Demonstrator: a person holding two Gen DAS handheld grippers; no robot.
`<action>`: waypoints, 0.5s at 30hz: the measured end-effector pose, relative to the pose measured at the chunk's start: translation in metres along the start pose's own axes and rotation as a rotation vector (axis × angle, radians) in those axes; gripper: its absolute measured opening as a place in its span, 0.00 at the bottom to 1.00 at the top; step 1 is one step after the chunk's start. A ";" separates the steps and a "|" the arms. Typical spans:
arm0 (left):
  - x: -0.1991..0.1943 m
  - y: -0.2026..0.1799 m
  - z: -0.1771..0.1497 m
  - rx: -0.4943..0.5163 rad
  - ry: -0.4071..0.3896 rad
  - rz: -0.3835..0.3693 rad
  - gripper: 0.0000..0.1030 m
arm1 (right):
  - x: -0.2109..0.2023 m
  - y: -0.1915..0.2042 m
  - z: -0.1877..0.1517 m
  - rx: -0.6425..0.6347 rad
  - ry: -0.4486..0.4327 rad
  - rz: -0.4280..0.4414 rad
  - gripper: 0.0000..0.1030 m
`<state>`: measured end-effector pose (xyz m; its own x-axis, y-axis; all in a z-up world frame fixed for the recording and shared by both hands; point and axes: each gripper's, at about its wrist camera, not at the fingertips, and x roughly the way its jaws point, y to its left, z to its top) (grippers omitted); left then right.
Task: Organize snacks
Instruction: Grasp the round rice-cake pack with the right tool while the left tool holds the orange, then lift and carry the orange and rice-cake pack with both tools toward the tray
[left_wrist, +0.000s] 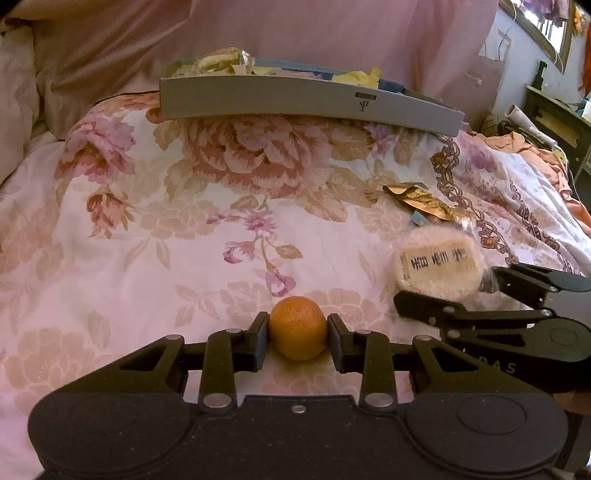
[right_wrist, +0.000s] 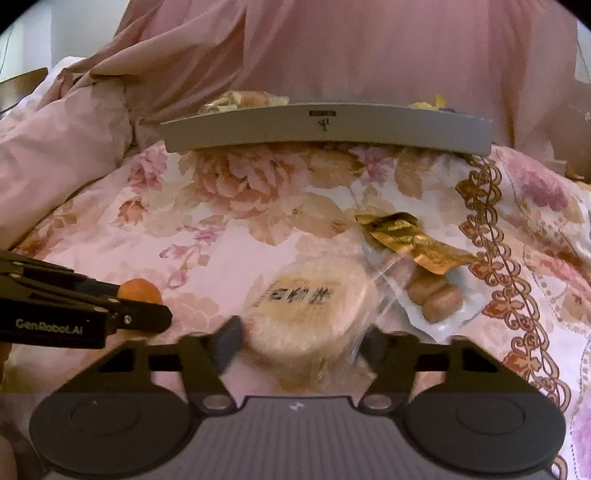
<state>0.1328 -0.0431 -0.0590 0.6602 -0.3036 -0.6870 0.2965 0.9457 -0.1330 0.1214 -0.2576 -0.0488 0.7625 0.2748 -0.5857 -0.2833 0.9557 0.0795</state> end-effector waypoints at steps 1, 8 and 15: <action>0.000 0.000 0.000 0.000 -0.001 0.001 0.34 | 0.000 0.001 0.000 -0.005 -0.001 0.005 0.49; -0.002 -0.001 0.000 -0.007 -0.003 0.001 0.34 | -0.003 -0.003 0.001 0.037 -0.011 0.029 0.48; -0.004 -0.001 0.000 -0.014 -0.011 -0.002 0.34 | -0.008 -0.001 0.001 0.025 -0.048 0.037 0.34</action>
<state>0.1300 -0.0424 -0.0562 0.6675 -0.3066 -0.6785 0.2882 0.9466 -0.1441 0.1164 -0.2603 -0.0434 0.7789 0.3140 -0.5429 -0.2976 0.9470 0.1208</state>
